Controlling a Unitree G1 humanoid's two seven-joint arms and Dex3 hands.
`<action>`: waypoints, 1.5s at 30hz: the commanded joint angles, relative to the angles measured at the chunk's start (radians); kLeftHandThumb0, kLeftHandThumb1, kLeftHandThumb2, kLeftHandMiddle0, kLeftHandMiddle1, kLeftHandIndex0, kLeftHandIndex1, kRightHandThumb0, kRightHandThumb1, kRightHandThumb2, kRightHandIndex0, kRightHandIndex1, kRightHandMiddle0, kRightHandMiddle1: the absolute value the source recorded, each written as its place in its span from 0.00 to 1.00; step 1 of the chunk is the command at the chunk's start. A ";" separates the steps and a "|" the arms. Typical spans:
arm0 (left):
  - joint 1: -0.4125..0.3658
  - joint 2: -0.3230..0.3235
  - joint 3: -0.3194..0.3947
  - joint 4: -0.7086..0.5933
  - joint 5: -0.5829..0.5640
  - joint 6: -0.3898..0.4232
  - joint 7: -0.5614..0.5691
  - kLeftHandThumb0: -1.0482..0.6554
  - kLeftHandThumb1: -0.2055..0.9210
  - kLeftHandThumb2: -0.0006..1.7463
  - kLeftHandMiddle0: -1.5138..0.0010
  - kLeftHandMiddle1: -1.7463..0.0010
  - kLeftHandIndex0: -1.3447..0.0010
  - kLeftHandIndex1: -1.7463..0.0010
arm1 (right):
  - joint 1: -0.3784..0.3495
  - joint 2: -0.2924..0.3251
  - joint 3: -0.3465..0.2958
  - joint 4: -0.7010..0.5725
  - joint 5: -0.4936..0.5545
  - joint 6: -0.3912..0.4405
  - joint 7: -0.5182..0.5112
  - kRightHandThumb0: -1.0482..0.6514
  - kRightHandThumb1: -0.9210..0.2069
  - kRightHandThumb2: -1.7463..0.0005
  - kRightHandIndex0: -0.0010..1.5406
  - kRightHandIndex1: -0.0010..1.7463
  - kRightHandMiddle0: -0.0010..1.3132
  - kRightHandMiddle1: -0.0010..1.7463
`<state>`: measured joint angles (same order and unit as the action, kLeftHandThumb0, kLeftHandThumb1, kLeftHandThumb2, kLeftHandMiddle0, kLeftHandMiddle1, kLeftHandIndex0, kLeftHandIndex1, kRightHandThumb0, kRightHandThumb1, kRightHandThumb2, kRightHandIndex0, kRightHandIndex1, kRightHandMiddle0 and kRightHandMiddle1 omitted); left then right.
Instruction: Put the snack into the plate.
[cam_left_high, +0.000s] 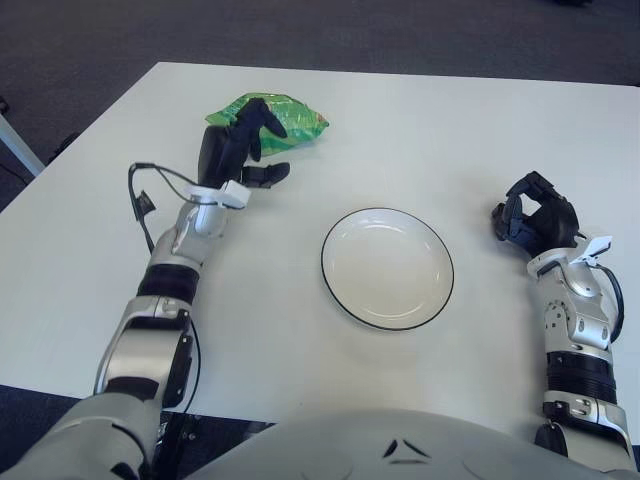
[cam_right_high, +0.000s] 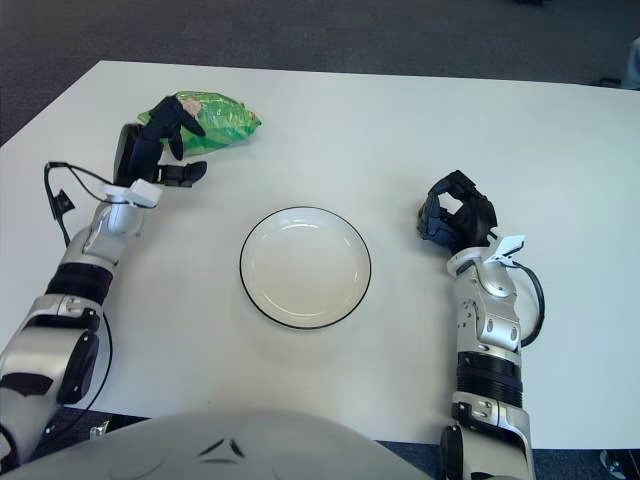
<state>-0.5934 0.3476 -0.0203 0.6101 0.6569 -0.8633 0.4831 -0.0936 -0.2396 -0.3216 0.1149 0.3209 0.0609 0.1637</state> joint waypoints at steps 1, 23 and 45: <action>-0.090 0.032 -0.042 0.043 0.079 0.067 0.057 0.37 0.66 0.60 0.22 0.00 0.67 0.00 | 0.058 0.034 0.022 0.071 0.006 0.057 0.019 0.34 0.50 0.28 0.81 1.00 0.44 1.00; -0.367 0.089 -0.268 0.267 0.191 0.255 0.090 0.40 0.97 0.32 0.73 0.30 0.84 0.00 | 0.054 0.018 0.029 0.086 -0.003 0.056 0.059 0.34 0.49 0.29 0.81 1.00 0.44 1.00; -0.613 0.038 -0.528 0.645 0.314 0.439 0.261 0.04 1.00 0.55 0.87 0.80 1.00 0.50 | 0.069 0.016 0.040 0.065 -0.005 0.060 0.062 0.34 0.49 0.28 0.81 1.00 0.44 1.00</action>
<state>-1.1764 0.3848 -0.5246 1.2287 0.9575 -0.4498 0.7354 -0.0976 -0.2595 -0.3041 0.1310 0.3220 0.0635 0.2281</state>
